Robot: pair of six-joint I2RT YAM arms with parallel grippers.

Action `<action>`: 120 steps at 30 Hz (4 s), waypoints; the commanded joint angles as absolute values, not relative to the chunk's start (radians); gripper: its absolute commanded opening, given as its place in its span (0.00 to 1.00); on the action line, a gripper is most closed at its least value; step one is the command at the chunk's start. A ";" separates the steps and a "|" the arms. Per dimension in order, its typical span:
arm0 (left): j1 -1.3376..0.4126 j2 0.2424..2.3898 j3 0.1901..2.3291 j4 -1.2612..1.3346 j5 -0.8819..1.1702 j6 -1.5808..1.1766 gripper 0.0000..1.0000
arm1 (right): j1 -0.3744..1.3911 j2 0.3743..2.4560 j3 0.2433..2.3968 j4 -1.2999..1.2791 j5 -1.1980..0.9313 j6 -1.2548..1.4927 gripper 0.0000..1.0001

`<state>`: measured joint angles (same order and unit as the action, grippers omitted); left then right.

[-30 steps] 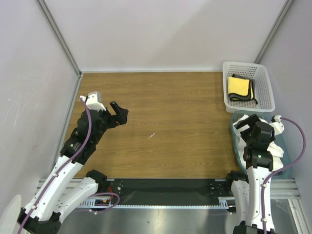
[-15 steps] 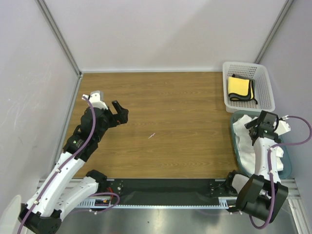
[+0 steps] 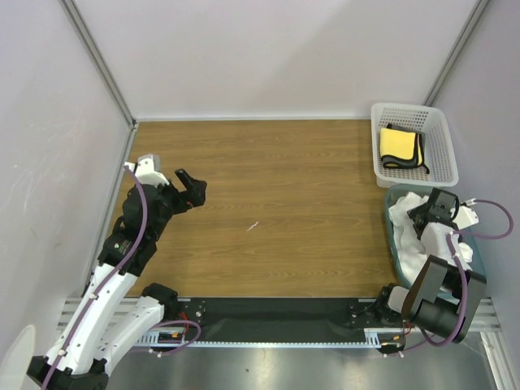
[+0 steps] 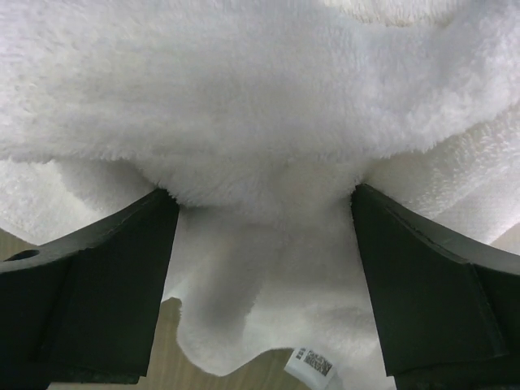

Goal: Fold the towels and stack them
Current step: Grab crumpled towel, then move the towel to the center of the board

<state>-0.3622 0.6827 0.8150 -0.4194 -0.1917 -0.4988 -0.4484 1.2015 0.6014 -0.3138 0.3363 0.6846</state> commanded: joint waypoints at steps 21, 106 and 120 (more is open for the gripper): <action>-0.310 0.667 0.801 -0.376 -0.146 -0.520 1.00 | -0.522 0.733 0.731 -0.445 0.180 0.517 0.00; -0.472 1.399 0.761 0.394 -0.045 -0.423 0.36 | 0.476 1.654 1.844 -0.305 -0.344 0.485 0.00; -0.450 1.304 1.189 -0.126 -0.207 -0.313 0.00 | 0.352 1.568 1.852 -0.426 -0.325 0.448 0.00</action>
<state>-0.4671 1.4380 0.9394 0.1493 -0.1009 -0.3786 0.4030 1.6798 1.8290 -0.4091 -0.3363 0.4778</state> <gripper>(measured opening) 0.022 0.073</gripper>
